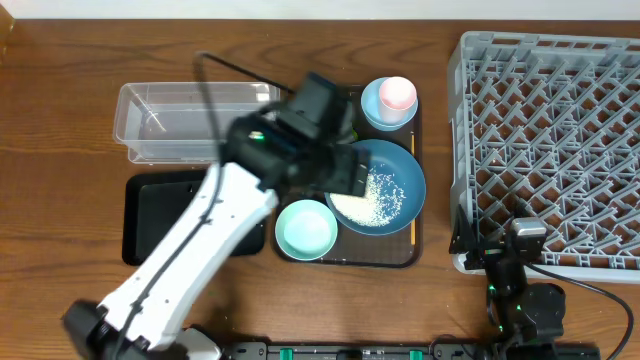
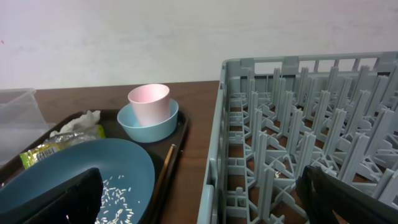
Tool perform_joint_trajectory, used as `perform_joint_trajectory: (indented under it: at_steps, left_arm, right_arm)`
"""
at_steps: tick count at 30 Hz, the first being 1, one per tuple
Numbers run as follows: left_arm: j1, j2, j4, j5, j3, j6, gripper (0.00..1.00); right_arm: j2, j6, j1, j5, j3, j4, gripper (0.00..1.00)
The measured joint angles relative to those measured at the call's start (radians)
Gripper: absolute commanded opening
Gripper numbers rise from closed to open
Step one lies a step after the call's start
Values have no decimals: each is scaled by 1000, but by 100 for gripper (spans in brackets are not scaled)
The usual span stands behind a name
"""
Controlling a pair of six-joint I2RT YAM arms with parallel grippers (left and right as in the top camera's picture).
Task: Sort waste into correct bins and load items into the dishwasher rack
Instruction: 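Move the left gripper over the blue plate of rice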
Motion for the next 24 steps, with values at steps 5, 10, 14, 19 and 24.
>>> perform_joint_trajectory:
  at_steps: [5,10,14,19,24]
  left_arm:
    - [-80,93,-22,-66,0,-11,70]
    - [-144,190,-38,-79,0,-14,71]
    - [-210,249,-32,-63,0,-13,82]
    - [-276,305,-6,-56,0,-18,82]
    - [-283,349,55,-56,0,-18,83]
  right_arm:
    - [0,0,0,0,0,0,99]
    - [0,0,0,0,0,0,99]
    - [0,0,0,0,0,0,99]
    - [0,0,0,0,0,0,99]
    - [0,0,0,0,0,0,99]
